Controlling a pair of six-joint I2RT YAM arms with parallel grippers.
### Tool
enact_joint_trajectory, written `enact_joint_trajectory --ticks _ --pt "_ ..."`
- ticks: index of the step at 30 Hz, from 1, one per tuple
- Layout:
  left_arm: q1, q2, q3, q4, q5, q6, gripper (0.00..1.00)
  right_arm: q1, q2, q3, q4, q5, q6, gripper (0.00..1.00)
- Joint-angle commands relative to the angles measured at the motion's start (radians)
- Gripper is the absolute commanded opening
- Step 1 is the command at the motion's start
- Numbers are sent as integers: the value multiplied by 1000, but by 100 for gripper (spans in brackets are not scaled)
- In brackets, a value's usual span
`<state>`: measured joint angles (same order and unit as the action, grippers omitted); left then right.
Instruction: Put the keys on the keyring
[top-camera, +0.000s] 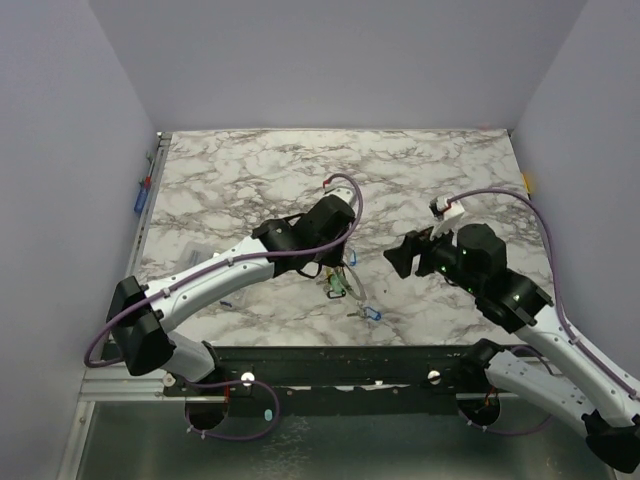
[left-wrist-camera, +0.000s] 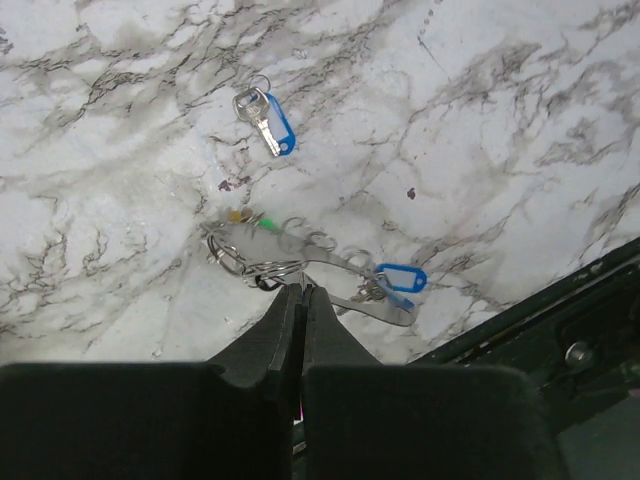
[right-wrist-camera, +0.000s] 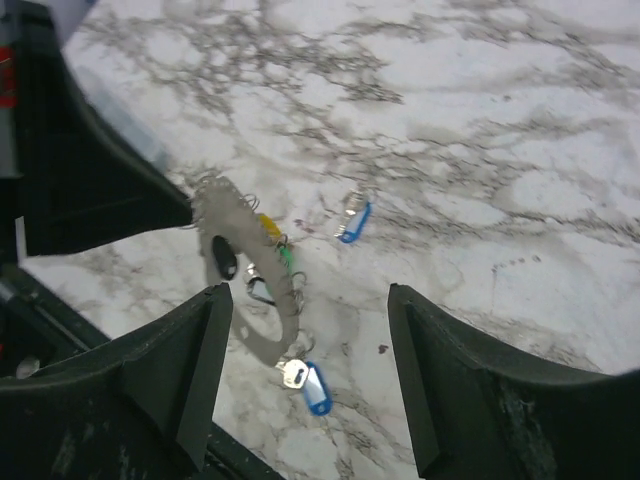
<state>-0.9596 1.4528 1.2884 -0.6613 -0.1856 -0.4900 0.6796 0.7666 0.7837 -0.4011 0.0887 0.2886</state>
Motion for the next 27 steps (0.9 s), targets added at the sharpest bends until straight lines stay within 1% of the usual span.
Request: enact_joint_trajectory --ticks 1,4,7,11,17,19,22,24,27 --pt "14 -58 16 -6 -70 -199 0 2 -41 -24 84 -310 -93 73" --pt "16 -76 15 19 -70 -241 0 2 -30 -43 109 -390 -85 75" --pt "18 -88 15 40 -76 -274 0 2 -25 -75 147 -403 -71 82" --pt "19 -84 14 63 -55 -275 0 3 -42 -133 258 -419 -97 86" --pt "19 -80 14 71 -13 -251 0 3 -36 -185 374 -443 -256 89" --pt "19 -81 14 74 -1 -254 0 2 -26 -202 417 -454 -339 91" --pt "19 -88 11 86 21 -257 0 2 10 -208 456 -472 -412 96" --pt "19 -91 9 90 32 -260 0 3 45 -203 477 -460 -436 99" --pt "19 -102 -2 105 48 -275 0 3 93 -198 551 -431 -427 100"
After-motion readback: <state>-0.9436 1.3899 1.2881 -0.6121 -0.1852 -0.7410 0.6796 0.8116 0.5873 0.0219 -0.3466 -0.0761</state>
